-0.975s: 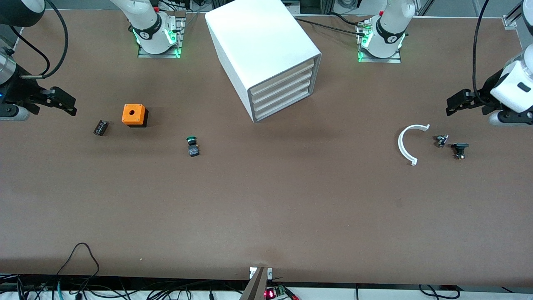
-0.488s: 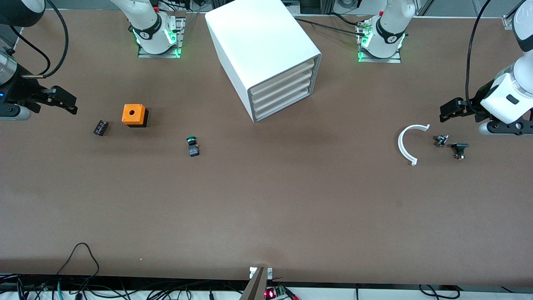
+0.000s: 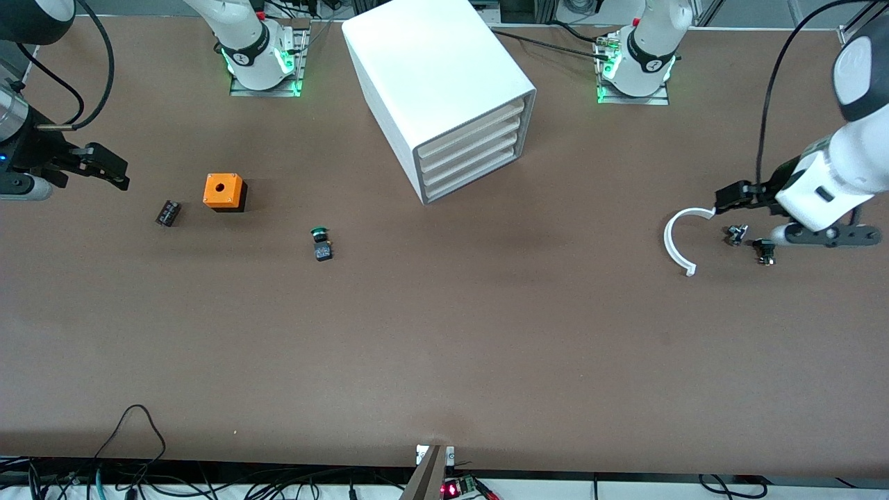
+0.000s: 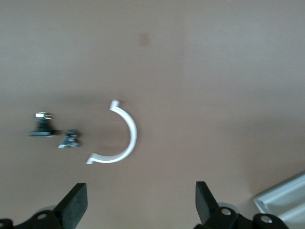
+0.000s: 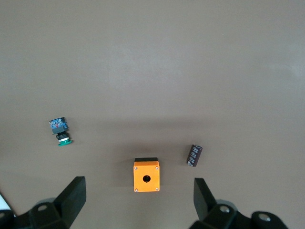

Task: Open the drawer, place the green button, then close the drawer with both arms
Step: 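Move the left gripper toward the cabinet's lowest drawer handle, then grasp the drawer handle with the left gripper while the right gripper reaches the button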

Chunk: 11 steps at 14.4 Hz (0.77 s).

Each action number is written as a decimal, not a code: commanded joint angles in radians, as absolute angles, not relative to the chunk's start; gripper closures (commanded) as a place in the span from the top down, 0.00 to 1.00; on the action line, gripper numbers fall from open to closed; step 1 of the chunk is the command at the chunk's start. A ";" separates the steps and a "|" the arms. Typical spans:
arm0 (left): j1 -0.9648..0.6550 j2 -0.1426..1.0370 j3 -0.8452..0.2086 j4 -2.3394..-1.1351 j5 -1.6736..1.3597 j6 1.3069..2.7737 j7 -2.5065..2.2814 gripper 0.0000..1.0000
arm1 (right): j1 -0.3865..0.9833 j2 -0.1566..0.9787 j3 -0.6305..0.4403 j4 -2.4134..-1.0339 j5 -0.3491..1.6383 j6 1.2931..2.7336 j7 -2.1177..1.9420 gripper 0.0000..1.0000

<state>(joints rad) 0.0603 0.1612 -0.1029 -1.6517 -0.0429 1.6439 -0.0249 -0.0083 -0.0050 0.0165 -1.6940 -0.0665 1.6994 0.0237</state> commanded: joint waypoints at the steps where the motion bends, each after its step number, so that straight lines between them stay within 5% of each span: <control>1: 0.046 0.260 -0.150 -1.634 -0.138 1.637 -0.009 1.00 | -0.009 -0.002 0.015 -1.678 -0.045 1.683 0.026 1.00; 6: 0.009 0.369 -0.207 -1.816 -0.564 1.778 -0.006 1.00 | -0.009 0.006 0.017 -1.683 -0.043 1.681 0.026 1.00; 11: 0.009 0.514 -0.302 -1.853 -0.855 1.779 0.188 1.00 | 0.014 0.095 0.020 -1.680 -0.041 1.710 0.031 1.00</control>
